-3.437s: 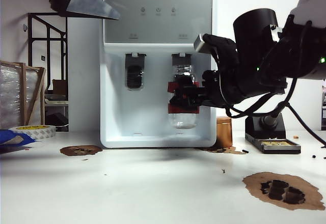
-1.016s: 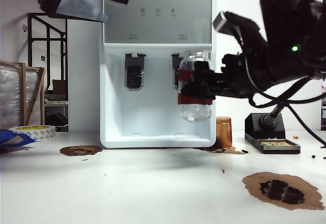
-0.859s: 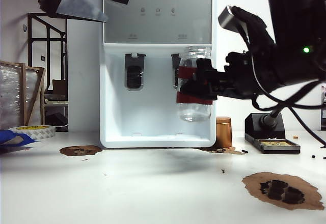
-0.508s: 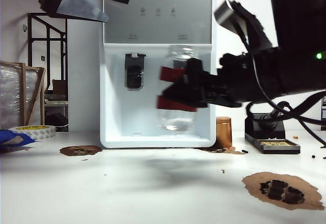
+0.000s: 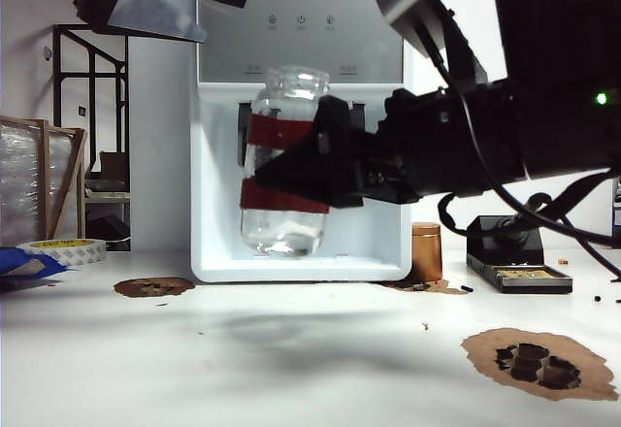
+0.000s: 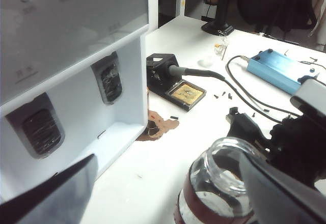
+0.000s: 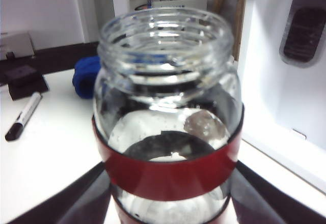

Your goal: Pick up the water bottle with two loops of red belts, then reach the front water dispenser and gently press the gray-black baffle horizontally to get a little water.

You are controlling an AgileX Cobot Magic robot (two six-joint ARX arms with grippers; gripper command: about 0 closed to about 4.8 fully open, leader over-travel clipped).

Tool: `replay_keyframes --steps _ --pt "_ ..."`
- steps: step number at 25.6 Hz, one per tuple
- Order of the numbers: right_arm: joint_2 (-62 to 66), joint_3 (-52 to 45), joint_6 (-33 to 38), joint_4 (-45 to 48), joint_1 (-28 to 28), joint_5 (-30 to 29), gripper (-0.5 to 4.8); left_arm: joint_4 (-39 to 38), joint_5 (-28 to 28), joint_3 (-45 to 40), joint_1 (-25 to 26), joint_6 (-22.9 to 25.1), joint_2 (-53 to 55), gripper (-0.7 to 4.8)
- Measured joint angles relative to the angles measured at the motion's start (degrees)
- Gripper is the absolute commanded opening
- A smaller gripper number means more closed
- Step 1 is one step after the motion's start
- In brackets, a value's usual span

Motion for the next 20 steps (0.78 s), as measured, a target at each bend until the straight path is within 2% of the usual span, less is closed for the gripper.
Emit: replay_keyframes --steps 4,9,20 --pt "0.00 -0.04 -1.40 -2.71 0.00 -2.54 0.84 0.00 0.11 0.00 -0.02 0.00 0.00 4.79" --pt "0.28 -0.48 -3.23 -4.26 0.00 -2.58 0.84 -0.02 0.13 0.00 -0.04 0.00 0.00 4.79" --pt "5.60 -0.48 -2.67 -2.40 0.00 -3.10 0.84 -0.09 1.33 0.00 -0.13 0.00 0.00 4.79"
